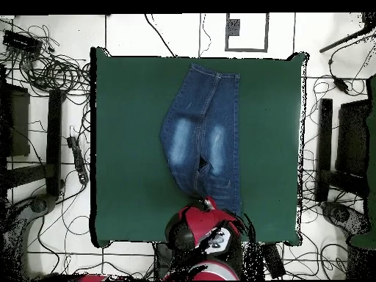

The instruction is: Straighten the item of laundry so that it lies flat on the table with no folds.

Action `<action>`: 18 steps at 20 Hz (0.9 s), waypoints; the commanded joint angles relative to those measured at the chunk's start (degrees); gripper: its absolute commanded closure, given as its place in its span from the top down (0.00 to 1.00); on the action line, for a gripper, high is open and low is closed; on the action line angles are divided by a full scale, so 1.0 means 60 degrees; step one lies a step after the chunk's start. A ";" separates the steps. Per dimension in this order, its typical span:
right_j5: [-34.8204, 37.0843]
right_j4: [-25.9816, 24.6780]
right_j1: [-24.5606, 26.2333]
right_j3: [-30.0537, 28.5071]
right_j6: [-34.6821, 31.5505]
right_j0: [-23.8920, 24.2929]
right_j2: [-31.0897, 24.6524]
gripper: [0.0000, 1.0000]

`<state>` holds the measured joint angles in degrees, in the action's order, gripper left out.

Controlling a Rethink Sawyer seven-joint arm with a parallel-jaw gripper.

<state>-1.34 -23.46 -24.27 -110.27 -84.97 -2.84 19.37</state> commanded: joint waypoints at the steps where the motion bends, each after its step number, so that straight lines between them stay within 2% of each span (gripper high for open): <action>1: -0.0647 0.0828 -0.0036 0.0245 -0.2231 0.0794 -0.2111 0.00; 3: -0.0627 0.0818 -0.0128 -0.0071 -0.2323 0.1610 -0.2948 0.00; 6: -0.0485 0.0765 -0.0087 -0.0713 -0.2392 0.3404 -0.4685 0.00; 9: -0.0084 0.0978 0.0493 -0.1289 -0.2423 0.5535 -0.6684 0.00; 11: 0.0173 0.1119 0.1034 -0.1500 -0.2324 0.6560 -0.7594 0.00; 14: 0.0528 0.1441 0.1467 -0.1635 -0.2227 0.7212 -0.8170 0.00; 18: 0.0612 0.1693 0.1629 -0.1713 -0.2147 0.7331 -0.8288 0.00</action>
<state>-0.79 -19.95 -26.25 -120.84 -84.96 42.07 -12.37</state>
